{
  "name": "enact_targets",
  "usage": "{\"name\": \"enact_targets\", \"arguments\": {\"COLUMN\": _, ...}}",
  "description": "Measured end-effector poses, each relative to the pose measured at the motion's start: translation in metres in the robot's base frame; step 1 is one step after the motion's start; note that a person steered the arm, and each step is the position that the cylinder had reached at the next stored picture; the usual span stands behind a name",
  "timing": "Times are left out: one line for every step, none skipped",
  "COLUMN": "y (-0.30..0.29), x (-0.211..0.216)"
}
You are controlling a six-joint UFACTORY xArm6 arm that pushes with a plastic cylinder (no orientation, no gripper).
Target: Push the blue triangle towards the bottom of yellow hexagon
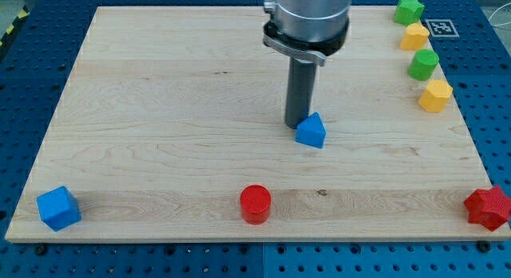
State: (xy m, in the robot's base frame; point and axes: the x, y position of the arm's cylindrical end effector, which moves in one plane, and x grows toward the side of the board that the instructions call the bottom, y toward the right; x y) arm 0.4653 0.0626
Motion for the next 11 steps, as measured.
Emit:
{"name": "enact_targets", "arguments": {"y": -0.005, "x": 0.006}}
{"name": "enact_targets", "arguments": {"y": -0.005, "x": 0.028}}
{"name": "enact_targets", "arguments": {"y": 0.008, "x": 0.042}}
{"name": "enact_targets", "arguments": {"y": 0.038, "x": 0.059}}
{"name": "enact_targets", "arguments": {"y": 0.058, "x": 0.072}}
{"name": "enact_targets", "arguments": {"y": 0.089, "x": 0.087}}
{"name": "enact_targets", "arguments": {"y": 0.108, "x": 0.087}}
{"name": "enact_targets", "arguments": {"y": 0.11, "x": 0.086}}
{"name": "enact_targets", "arguments": {"y": 0.132, "x": 0.086}}
{"name": "enact_targets", "arguments": {"y": 0.155, "x": 0.084}}
{"name": "enact_targets", "arguments": {"y": 0.172, "x": 0.077}}
